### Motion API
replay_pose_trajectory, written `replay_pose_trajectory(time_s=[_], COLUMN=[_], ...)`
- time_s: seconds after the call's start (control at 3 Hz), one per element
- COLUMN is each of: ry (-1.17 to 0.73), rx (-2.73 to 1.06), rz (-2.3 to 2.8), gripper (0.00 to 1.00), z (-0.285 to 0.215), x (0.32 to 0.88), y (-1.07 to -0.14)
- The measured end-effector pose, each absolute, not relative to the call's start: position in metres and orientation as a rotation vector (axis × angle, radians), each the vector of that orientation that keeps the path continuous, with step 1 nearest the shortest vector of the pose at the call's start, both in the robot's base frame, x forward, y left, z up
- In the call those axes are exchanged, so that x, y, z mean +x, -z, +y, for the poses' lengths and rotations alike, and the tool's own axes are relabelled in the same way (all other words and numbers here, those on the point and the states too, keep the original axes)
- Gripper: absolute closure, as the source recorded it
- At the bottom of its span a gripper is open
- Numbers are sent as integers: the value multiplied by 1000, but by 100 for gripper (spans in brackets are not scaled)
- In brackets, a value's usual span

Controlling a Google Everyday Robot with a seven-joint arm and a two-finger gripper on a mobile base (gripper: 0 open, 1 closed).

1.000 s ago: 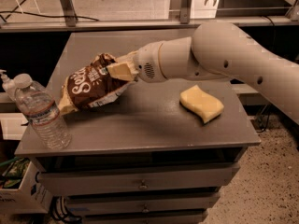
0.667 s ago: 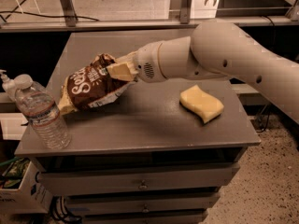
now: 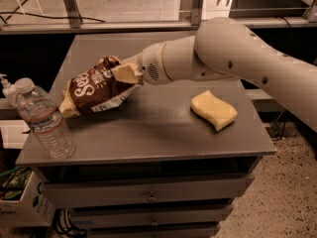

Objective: Move brown chip bag near water bottle

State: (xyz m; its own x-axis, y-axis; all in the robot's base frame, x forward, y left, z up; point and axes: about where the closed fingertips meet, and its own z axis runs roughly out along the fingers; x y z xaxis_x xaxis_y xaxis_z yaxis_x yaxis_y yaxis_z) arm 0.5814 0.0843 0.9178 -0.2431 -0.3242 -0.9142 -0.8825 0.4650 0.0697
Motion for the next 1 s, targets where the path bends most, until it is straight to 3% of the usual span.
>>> replay_pose_trajectory(time_s=[0.33, 1.0], ry=[-758, -782], rx=[-1031, -1051], rz=[1801, 1813], gripper=[82, 36], z=[86, 89], x=[587, 588], y=[-917, -915])
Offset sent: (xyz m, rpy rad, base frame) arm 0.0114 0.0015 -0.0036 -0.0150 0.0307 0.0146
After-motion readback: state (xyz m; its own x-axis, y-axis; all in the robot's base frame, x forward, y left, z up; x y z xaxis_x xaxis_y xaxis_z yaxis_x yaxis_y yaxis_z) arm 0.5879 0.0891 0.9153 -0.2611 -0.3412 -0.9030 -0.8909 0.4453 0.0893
